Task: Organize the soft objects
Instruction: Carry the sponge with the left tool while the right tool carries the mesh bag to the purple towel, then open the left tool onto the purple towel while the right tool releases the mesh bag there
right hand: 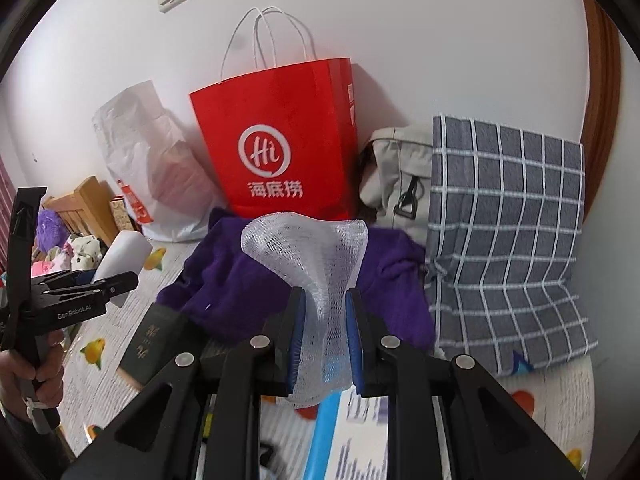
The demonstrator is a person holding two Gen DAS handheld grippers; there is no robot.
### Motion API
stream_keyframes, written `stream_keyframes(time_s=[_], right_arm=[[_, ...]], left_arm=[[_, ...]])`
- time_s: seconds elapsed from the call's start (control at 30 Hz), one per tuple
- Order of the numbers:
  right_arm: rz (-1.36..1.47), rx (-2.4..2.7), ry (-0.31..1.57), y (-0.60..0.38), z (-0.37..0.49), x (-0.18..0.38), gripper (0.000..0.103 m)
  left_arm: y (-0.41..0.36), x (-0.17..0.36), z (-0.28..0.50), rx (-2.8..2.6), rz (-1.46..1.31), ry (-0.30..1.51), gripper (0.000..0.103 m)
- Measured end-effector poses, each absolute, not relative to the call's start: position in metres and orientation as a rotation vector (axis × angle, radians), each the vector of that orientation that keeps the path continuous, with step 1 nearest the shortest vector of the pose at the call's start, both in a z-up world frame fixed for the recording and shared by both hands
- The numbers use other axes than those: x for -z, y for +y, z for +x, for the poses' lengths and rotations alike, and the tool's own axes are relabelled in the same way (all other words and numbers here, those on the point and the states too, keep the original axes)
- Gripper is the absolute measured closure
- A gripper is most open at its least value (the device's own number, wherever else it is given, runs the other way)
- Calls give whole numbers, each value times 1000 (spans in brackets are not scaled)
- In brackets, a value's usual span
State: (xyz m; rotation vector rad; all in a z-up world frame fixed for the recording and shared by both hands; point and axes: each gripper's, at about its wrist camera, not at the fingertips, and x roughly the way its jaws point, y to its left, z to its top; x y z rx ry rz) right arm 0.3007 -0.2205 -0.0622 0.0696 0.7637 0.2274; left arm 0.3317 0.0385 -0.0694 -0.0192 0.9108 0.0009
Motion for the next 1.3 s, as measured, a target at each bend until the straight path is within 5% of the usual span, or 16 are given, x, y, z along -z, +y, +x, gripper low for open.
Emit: stream_keyframes(time_s=[0.53, 1.3], right_arm=[[56, -232, 817, -218, 384, 81, 83], [23, -229, 1116, -211, 434, 199, 83]], left_arm=[[27, 92, 415, -1, -34, 961, 55], [38, 151, 468, -12, -47, 1093, 55]])
